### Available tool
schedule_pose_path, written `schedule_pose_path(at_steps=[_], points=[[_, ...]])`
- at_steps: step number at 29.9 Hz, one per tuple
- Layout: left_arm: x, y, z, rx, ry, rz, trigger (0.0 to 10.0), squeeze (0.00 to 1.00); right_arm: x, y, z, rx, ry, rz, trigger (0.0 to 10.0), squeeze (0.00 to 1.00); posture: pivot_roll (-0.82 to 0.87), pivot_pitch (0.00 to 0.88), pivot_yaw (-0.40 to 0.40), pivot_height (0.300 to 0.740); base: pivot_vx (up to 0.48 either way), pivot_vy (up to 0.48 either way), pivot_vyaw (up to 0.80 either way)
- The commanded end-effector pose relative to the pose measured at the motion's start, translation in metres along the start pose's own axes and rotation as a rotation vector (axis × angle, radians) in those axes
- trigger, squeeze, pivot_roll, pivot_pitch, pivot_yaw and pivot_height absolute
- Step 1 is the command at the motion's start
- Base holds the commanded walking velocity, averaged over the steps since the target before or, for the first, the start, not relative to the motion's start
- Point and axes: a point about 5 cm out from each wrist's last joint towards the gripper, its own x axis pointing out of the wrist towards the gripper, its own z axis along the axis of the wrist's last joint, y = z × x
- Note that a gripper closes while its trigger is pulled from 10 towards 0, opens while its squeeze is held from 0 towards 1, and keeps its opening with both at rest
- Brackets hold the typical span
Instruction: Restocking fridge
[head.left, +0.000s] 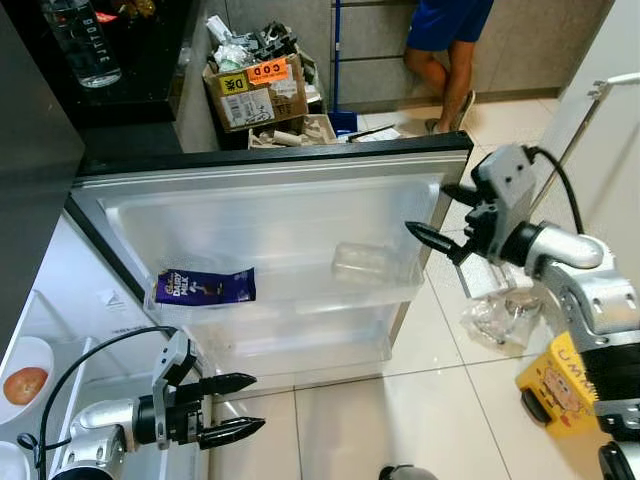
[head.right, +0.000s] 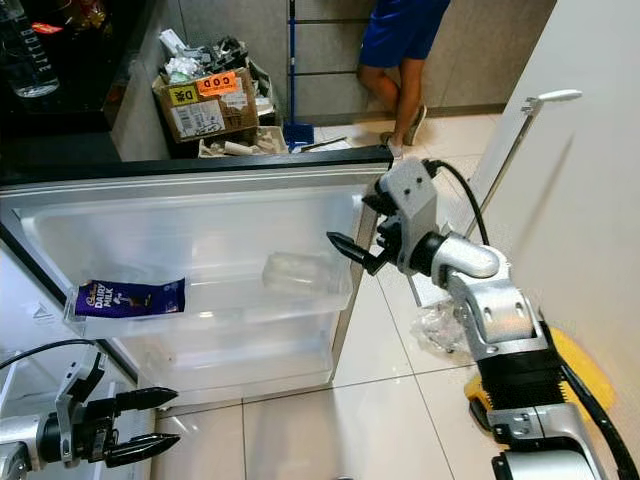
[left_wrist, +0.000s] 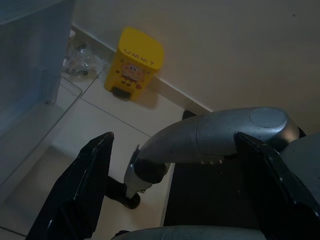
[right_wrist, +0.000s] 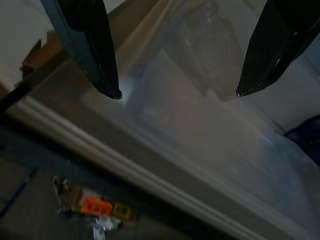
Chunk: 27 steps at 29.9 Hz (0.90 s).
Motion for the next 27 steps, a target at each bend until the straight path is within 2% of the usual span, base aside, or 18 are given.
schedule_pose_path(at_steps=[1, 2, 3, 4, 5, 6, 7, 10, 14, 15, 17, 20, 22, 23, 25, 27], points=[[0.000, -0.001, -0.002, -0.007, 0.002, -0.002, 10.0, 0.00, -0.007, 0.000, 0.002, 0.009, -0.038, 0.014, 10.0, 0.00, -0.06, 0.073, -0.023, 0.740, 0.000, 0.000, 0.00], [0.000, -0.001, -0.002, -0.007, 0.002, -0.002, 10.0, 0.00, -0.007, 0.000, 0.002, 0.009, -0.038, 0.014, 10.0, 0.00, -0.06, 0.073, -0.023, 0.740, 0.000, 0.000, 0.00], [0.000, -0.001, -0.002, -0.007, 0.003, -0.001, 10.0, 0.00, -0.010, 0.001, 0.005, 0.015, -0.065, 0.030, 10.0, 0.00, -0.06, 0.073, -0.023, 0.740, 0.000, 0.000, 0.00], [0.001, -0.001, -0.002, -0.007, 0.004, -0.001, 10.0, 0.00, -0.015, 0.006, 0.012, 0.054, -0.131, 0.098, 10.0, 0.00, -0.06, 0.072, -0.023, 0.740, 0.000, 0.000, 0.00], [0.001, -0.001, -0.002, -0.007, 0.004, -0.001, 10.0, 0.00, -0.015, 0.006, 0.012, 0.054, -0.131, 0.098, 10.0, 0.00, -0.06, 0.072, -0.023, 0.740, 0.000, 0.000, 0.00], [0.001, -0.001, -0.002, -0.006, 0.004, 0.003, 10.0, 0.00, -0.030, 0.018, 0.022, 0.095, -0.221, 0.246, 10.0, 0.00, -0.06, 0.072, -0.022, 0.740, 0.000, 0.000, 0.00], [0.002, 0.000, -0.002, -0.007, 0.003, 0.005, 10.0, 0.00, -0.039, 0.026, 0.024, 0.105, -0.247, 0.333, 10.0, 0.00, -0.06, 0.072, -0.022, 0.740, 0.000, 0.000, 0.00], [0.001, 0.000, -0.003, -0.009, 0.001, 0.012, 10.0, 0.00, -0.062, 0.040, 0.024, 0.150, -0.258, 0.500, 10.0, 0.00, -0.06, 0.073, -0.021, 0.740, 0.000, 0.000, 0.00], [0.001, 0.000, -0.003, -0.009, 0.001, 0.013, 10.0, 0.00, -0.068, 0.045, 0.018, 0.173, -0.231, 0.546, 10.0, 0.00, -0.07, 0.074, -0.021, 0.740, 0.000, 0.000, 0.00], [0.002, 0.001, -0.002, -0.008, 0.000, 0.014, 10.0, 0.00, -0.070, 0.048, 0.013, 0.186, -0.208, 0.568, 10.0, 0.00, -0.07, 0.072, -0.021, 0.740, 0.000, 0.000, 0.00], [0.003, 0.001, -0.001, -0.005, -0.004, 0.016, 10.0, 0.00, -0.076, 0.061, -0.016, 0.248, -0.084, 0.617, 10.0, 0.00, -0.07, 0.068, -0.021, 0.740, 0.000, 0.000, 0.00], [0.003, 0.001, -0.001, -0.005, -0.004, 0.016, 10.0, 0.00, -0.077, 0.064, -0.026, 0.264, -0.043, 0.621, 10.0, 0.00, -0.07, 0.068, -0.021, 0.740, 0.000, 0.000, 0.00], [0.003, 0.002, -0.002, -0.005, -0.007, 0.016, 10.0, 0.00, -0.085, 0.069, -0.068, 0.308, 0.162, 0.590, 10.0, 0.00, -0.07, 0.067, -0.018, 0.740, 0.000, 0.000, 0.00], [0.003, 0.002, -0.002, -0.005, -0.007, 0.016, 10.0, 0.00, -0.085, 0.069, -0.068, 0.308, 0.162, 0.590, 10.0, 0.00, -0.07, 0.067, -0.018, 0.740, 0.000, 0.000, 0.00], [0.004, 0.002, -0.002, -0.005, -0.007, 0.016, 10.0, 0.00, -0.100, 0.076, -0.109, 0.355, 0.366, 0.555, 10.0, 0.00, -0.07, 0.066, -0.021, 0.740, 0.000, 0.000, 0.00], [0.004, 0.002, -0.001, -0.004, -0.007, 0.017, 10.0, 0.00, -0.114, 0.083, -0.136, 0.438, 0.462, 0.520, 10.0, 0.00, -0.07, 0.064, -0.021, 0.740, 0.000, 0.000, 0.00]])
